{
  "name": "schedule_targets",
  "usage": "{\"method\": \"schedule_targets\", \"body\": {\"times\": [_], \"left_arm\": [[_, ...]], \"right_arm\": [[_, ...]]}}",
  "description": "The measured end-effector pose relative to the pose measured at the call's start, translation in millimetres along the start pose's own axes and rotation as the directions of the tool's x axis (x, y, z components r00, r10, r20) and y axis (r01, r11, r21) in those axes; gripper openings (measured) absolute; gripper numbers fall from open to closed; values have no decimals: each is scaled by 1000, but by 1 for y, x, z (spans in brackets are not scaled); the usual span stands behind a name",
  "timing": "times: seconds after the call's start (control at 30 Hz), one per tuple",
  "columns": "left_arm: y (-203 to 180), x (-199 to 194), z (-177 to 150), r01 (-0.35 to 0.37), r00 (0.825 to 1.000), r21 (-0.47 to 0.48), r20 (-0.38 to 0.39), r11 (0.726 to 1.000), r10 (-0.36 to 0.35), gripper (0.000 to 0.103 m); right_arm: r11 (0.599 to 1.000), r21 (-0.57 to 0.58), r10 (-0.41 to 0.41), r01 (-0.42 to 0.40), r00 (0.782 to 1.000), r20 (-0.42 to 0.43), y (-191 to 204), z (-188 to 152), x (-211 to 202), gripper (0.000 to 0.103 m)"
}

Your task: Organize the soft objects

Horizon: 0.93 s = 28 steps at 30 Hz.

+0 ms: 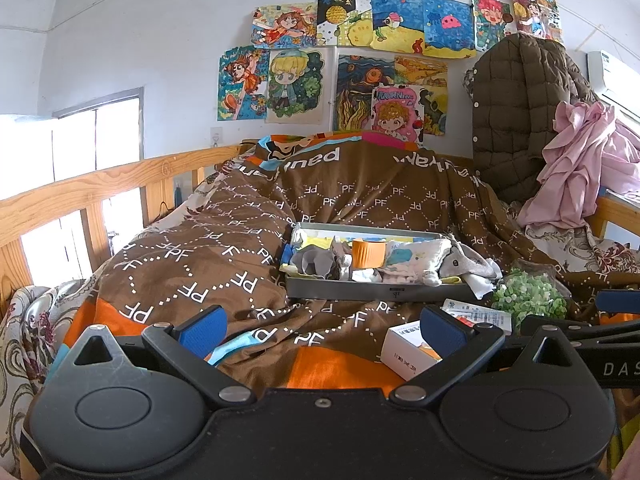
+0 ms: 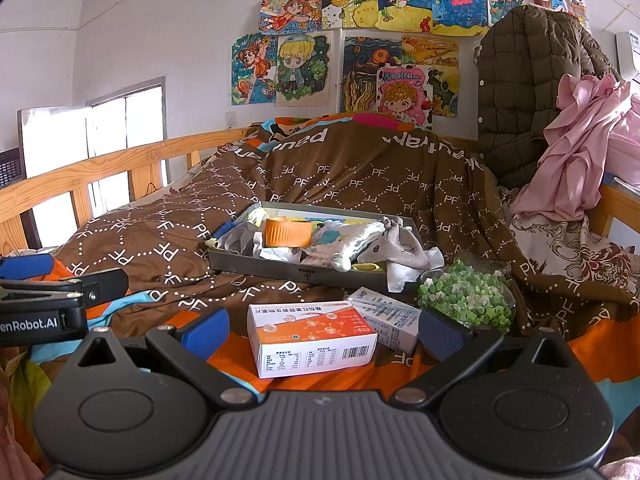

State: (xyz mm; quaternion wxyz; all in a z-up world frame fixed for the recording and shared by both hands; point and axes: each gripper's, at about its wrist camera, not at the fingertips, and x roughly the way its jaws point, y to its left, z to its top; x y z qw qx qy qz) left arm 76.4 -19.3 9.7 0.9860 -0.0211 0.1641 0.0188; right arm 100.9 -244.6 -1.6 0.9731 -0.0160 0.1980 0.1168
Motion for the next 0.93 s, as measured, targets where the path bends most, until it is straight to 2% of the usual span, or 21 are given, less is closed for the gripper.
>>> {"method": "schedule_targets", "body": {"times": [0.17, 0.57, 0.93], "left_arm": [[2, -2, -4, -37, 999, 39, 4, 999, 37, 102], [11, -5, -3, -27, 999, 24, -26, 999, 28, 102], [0, -6, 2, -38, 999, 70, -21, 997, 40, 102]], "right_arm": [[1000, 0, 0, 0, 1000, 0, 0, 0, 0, 103], [1000, 0, 0, 0, 1000, -1, 0, 0, 0, 103], [1000, 2, -1, 1, 1000, -6, -1, -2, 1, 103]]}}
